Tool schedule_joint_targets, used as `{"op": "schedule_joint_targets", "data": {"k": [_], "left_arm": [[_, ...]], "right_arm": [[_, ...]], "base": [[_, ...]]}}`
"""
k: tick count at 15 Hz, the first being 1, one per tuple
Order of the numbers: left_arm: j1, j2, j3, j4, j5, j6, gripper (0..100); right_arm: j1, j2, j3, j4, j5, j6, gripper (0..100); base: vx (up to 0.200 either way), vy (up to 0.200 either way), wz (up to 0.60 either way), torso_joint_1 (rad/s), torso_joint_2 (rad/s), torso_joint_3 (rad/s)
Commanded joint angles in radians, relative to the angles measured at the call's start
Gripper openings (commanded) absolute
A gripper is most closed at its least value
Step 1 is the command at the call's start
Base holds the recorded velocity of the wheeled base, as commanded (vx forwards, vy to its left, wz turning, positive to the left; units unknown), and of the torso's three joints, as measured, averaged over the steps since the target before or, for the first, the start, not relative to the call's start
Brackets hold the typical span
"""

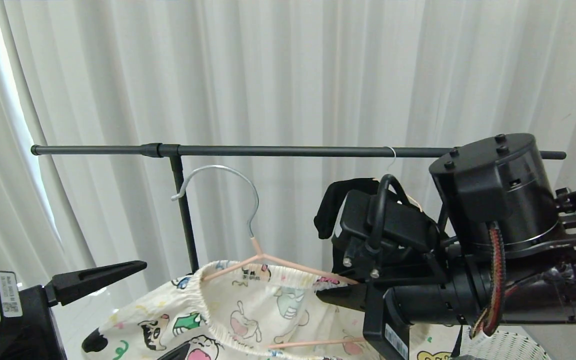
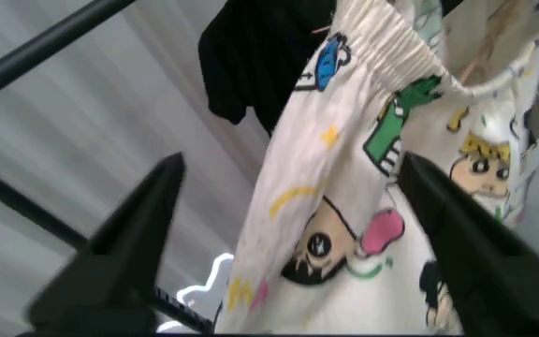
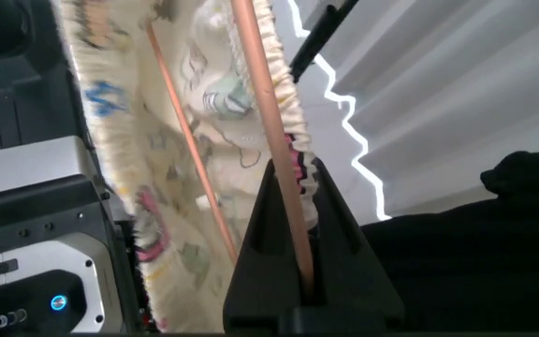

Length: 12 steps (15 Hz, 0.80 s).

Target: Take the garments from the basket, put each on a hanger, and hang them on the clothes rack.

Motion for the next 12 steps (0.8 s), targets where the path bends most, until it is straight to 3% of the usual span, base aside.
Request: {"op": "schedule_joint_targets", "data": {"k": [1, 5, 9, 12], "left_arm": [[0.028, -0.045, 0.025, 0.0, -0.002, -0.018, 100], [0.042, -0.093, 0.048, 0.0, 0.0, -0.056, 100], [0.253, -0.065, 0.175, 0.0, -0.008, -0.084, 100], [0.353, 0.038, 0.192, 0.0, -0.01, -0.098, 100]], "right_arm": [[-0.032, -0.024, 0.002, 0.002, 0.0, -0.002, 0], [-0.079, -0.032, 0.0, -0.002, -0.001, -0.002, 0], [-0.084, -0.072, 0.0, -0.002, -0.006, -0.008, 0], [-0.079, -0.116, 0.002, -0.001, -0.003, -0.049, 0]], "base": [[0.0, 0.0, 0.0, 0.0, 0.0, 0.0], [0.0, 0.0, 0.0, 0.0, 0.0, 0.0], [0.0, 0.0, 0.0, 0.0, 0.0, 0.0], [0.0, 0.0, 0.0, 0.0, 0.0, 0.0]]}}
